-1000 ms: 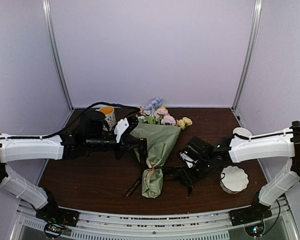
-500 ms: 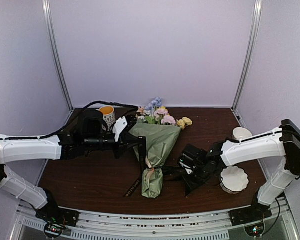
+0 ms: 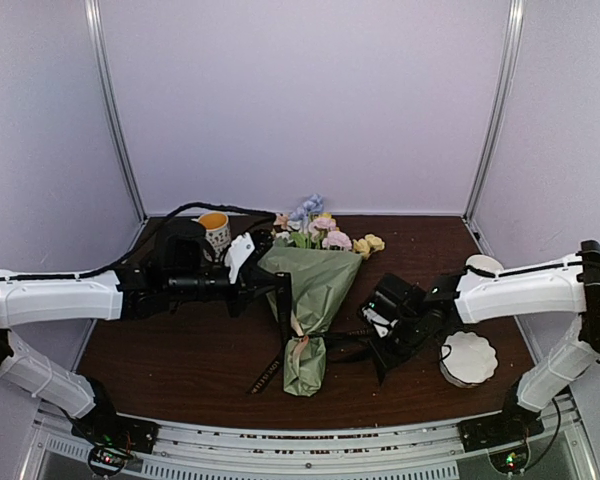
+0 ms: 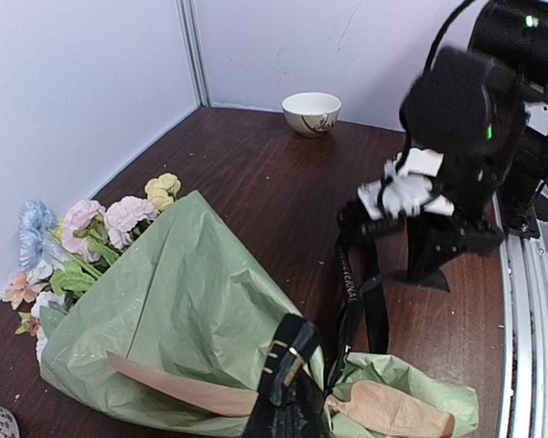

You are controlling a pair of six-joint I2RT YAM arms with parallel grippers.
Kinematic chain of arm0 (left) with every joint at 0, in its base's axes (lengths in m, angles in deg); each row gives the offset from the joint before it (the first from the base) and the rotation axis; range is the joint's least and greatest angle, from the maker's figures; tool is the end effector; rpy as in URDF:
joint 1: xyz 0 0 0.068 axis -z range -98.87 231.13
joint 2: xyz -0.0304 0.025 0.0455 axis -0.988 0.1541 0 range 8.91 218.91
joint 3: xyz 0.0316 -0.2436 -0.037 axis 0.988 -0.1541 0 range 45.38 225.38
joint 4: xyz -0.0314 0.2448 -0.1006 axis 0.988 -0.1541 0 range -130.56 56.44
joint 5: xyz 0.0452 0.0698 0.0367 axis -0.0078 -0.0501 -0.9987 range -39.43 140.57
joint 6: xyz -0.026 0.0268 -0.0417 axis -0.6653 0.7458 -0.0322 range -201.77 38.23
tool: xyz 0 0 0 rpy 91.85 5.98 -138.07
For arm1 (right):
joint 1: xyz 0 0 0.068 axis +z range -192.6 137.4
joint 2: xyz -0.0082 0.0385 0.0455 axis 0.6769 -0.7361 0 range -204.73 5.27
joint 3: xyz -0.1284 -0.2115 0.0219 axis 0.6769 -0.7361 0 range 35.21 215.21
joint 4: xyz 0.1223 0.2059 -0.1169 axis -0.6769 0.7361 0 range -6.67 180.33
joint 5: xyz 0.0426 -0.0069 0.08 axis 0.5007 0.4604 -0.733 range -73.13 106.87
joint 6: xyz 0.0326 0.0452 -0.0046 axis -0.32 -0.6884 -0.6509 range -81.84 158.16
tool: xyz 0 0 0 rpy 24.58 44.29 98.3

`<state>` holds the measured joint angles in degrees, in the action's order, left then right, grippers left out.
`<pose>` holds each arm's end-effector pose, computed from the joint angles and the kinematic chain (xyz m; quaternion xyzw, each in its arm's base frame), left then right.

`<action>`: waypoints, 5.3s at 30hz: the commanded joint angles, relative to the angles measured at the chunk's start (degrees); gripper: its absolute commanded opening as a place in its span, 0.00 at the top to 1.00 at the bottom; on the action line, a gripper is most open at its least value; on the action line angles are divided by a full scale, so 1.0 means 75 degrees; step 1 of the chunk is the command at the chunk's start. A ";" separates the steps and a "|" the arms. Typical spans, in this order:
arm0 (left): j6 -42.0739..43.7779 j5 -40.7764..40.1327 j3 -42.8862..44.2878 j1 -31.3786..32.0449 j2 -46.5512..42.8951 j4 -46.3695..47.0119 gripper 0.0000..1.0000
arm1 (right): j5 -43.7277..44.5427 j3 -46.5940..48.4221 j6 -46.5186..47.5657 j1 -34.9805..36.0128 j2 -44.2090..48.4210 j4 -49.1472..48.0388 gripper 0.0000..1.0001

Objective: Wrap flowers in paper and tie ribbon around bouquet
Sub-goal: Pick up the right side of the half-tied ribbon from the folded bouquet, then cross the half-tied ribbon over the folded bouquet.

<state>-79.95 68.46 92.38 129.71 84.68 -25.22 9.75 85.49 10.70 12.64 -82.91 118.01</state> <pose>0.1985 -0.2429 0.2383 0.4257 0.6963 -0.3408 0.4667 0.1560 0.2331 0.1385 -0.2459 0.9554 0.1460 0.0730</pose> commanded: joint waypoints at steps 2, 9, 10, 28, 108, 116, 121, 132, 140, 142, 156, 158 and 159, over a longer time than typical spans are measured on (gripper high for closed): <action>0.0051 -0.0326 -0.0126 0.0097 -0.0120 0.0160 1.00 | 0.0703 0.2249 0.1302 -0.0810 0.1252 0.0951 1.00; 0.0086 -0.0619 -0.0272 0.0477 -0.0204 0.0255 1.00 | -0.0133 0.8148 0.1984 -0.0506 -0.0554 0.1400 1.00; 0.0069 -0.0657 -0.0328 0.0510 -0.0271 0.0303 1.00 | -0.0197 0.9010 0.1992 -0.0308 -0.0960 0.1412 1.00; 0.0151 -0.0475 -0.1056 0.1163 -0.0751 0.0945 1.00 | -0.0470 1.1528 0.0717 0.0568 -0.4210 0.0817 1.00; -0.3620 -0.3588 -0.0035 -0.1667 0.0677 -0.3141 0.25 | -0.2940 0.2925 0.2947 -0.0007 -0.0372 -0.2504 1.00; -0.3898 -0.3290 -0.0071 -0.2309 0.1862 -0.3253 0.29 | -0.2890 0.2904 0.2992 -0.0013 -0.0374 -0.2412 1.00; -0.3920 -0.2654 -0.0124 -0.2312 0.2204 -0.2986 0.44 | -0.2851 0.2890 0.2994 -0.0015 -0.0394 -0.2397 1.00; -0.3552 -0.1921 -0.0456 -0.2181 0.1423 -0.2365 1.00 | -0.2755 0.2928 0.2972 -0.0047 -0.0373 -0.2344 1.00; -0.0744 -0.0047 -0.0673 0.0284 -0.1400 -0.1355 1.00 | -0.2568 0.3090 0.2571 -0.0396 -0.0622 -0.2477 1.00; -0.0472 0.0356 -0.0376 0.1004 -0.1413 -0.1354 1.00 | -0.2556 0.3271 0.2459 -0.0540 -0.0771 -0.2379 1.00; 0.1615 0.2245 0.5352 0.3142 0.3260 -0.3651 1.00 | -0.2520 0.3677 0.2409 -0.0873 -0.0780 -0.2087 1.00; 0.1780 0.2037 0.6088 0.3351 0.3881 -0.3759 1.00 | -0.2482 0.3721 0.2496 -0.0874 -0.0740 -0.1932 1.00; 0.1908 0.1863 0.6469 0.3483 0.4144 -0.3823 1.00 | -0.2477 0.3735 0.2538 -0.0874 -0.0721 -0.1866 1.00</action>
<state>-70.96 81.55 132.82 153.69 109.46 -50.20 -9.94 111.81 28.14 6.33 -90.08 101.16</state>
